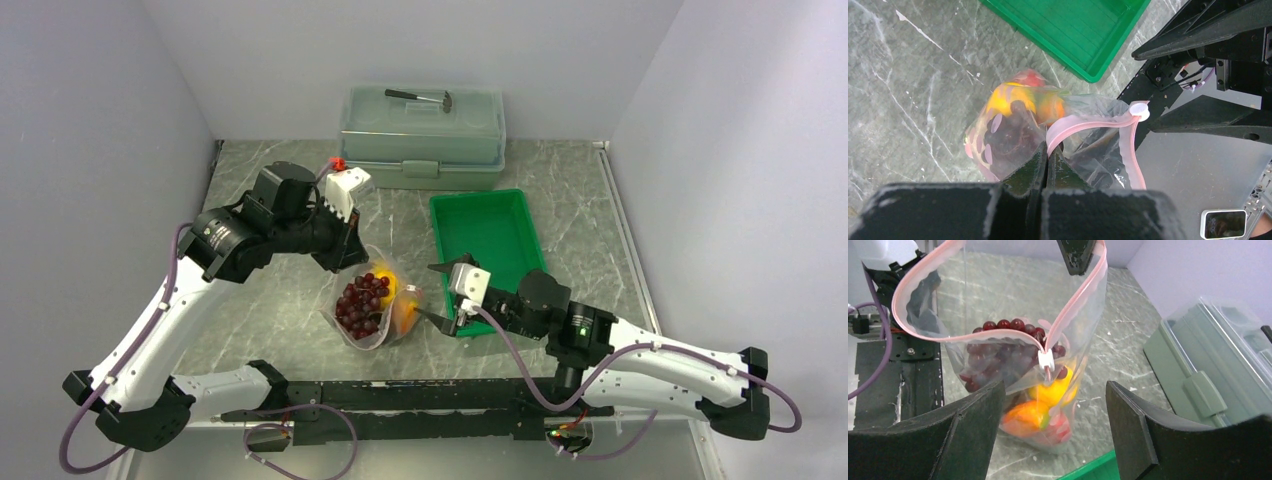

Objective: Place the food in the zip-top bag and seal the zipper
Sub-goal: Adjust the zipper food storage bag at the center of the board.

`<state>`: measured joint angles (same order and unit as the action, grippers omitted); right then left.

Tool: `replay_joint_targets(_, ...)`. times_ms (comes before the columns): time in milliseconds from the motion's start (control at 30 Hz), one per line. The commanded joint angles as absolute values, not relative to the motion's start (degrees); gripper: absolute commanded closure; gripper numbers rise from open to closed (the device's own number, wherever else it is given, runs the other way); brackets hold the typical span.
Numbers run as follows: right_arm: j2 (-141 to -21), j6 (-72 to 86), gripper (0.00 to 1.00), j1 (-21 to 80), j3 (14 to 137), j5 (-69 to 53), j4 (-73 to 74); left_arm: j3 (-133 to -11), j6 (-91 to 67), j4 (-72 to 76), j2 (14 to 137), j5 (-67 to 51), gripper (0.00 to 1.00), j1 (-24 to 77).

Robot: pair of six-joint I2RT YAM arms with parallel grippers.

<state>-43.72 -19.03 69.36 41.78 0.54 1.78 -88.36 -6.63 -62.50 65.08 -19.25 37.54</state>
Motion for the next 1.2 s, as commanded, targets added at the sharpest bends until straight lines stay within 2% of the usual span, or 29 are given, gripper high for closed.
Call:
replay_joint_targets(0,-45.0,-19.5,0.24,68.6,41.9,-5.4,-4.9,-89.9,-5.3,-60.5,63.3,-21.5,1.0,37.3)
replay_joint_targets(567,-47.5,-18.1,0.3,63.4,38.3,-13.3,-12.0,-91.0,-4.7,-61.8,63.0,-22.9,1.0,37.3)
replay_joint_targets(833,-49.2,-17.6,0.38,62.4,37.5,-16.4,-14.2,-91.9,-4.7,-62.6,63.0,-23.4,1.0,37.4)
replay_joint_targets(1033,-50.8,-17.8,0.6,62.1,38.1,-17.5,-14.3,-92.0,-4.7,-62.6,63.4,-23.5,1.0,37.3)
replay_joint_targets(1100,-51.0,-17.7,0.8,62.0,38.1,-17.5,-14.6,-92.0,-4.7,-62.6,63.5,-23.8,1.0,37.4)
replay_joint_targets(1167,-51.0,-17.7,0.94,62.0,38.0,-17.2,-14.9,-91.9,-4.7,-62.6,63.5,-23.7,1.0,37.3)
